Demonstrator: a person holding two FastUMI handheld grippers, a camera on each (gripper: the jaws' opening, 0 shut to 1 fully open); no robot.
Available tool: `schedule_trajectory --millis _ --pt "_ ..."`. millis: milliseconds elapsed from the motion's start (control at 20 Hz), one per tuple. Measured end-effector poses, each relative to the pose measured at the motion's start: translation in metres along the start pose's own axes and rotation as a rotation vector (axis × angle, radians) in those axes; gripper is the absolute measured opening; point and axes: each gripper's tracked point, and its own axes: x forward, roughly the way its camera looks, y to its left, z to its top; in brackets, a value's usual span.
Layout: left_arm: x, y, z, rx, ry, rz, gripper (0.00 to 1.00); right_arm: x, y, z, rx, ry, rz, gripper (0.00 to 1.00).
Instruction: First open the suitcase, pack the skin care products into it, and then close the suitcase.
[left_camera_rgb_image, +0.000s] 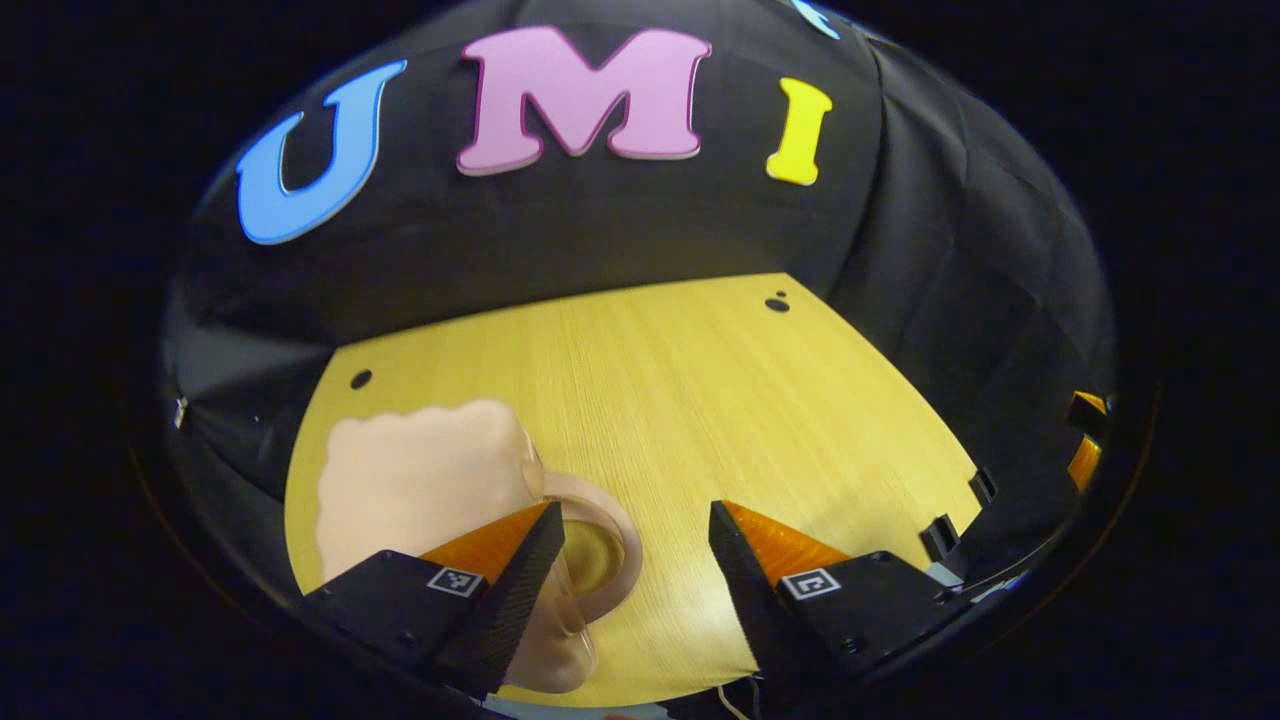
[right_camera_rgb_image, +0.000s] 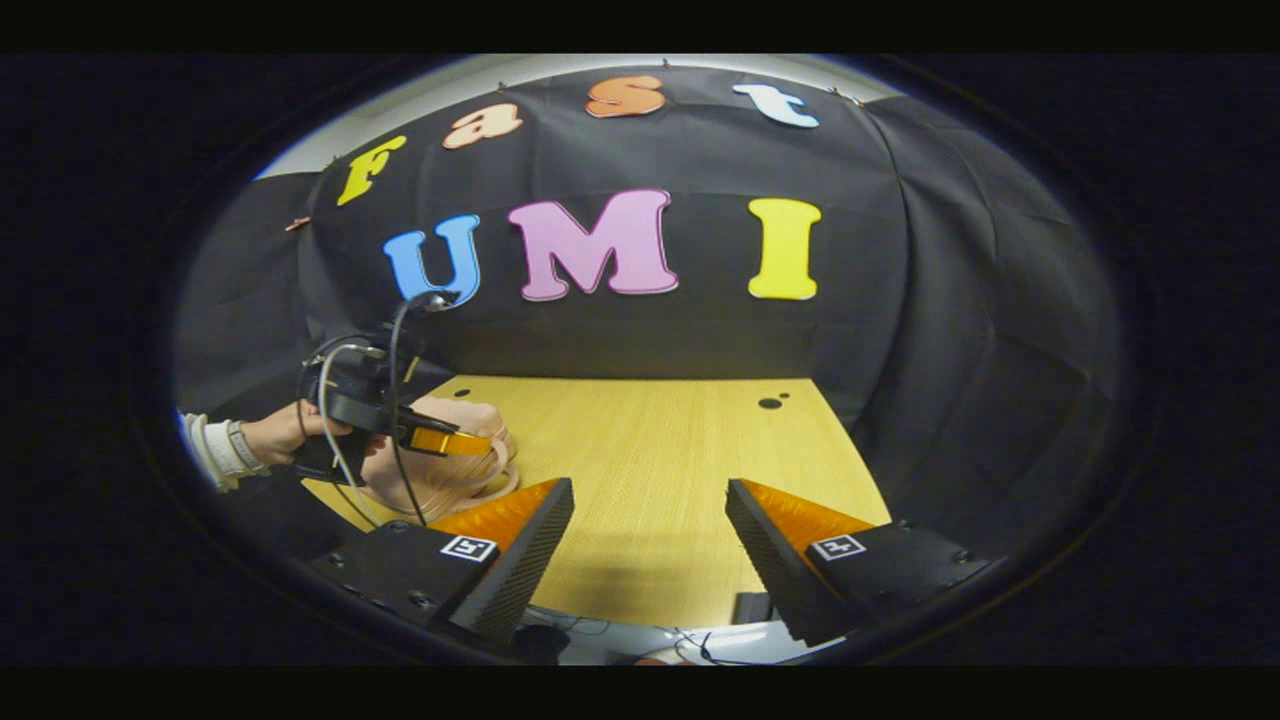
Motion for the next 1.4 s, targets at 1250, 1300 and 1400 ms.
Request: schedule_trajectory --millis 1250,1300,1400 --pt "-0.309 0.017 0.145 -0.042 -0.745 0.313 0.98 -0.066 0.058 0.178 -0.099 -0.488 -0.081 0.98" --pt "-0.31 0.018 0.148 -0.019 -0.754 0.323 0.98 -0.067 0.056 0.181 -0.104 -0.493 -0.088 0.98" --pt "-0.312 0.015 0.155 0.019 -0.765 0.336 0.98 -0.068 0.051 0.186 -0.096 -0.505 -0.107 0.98"
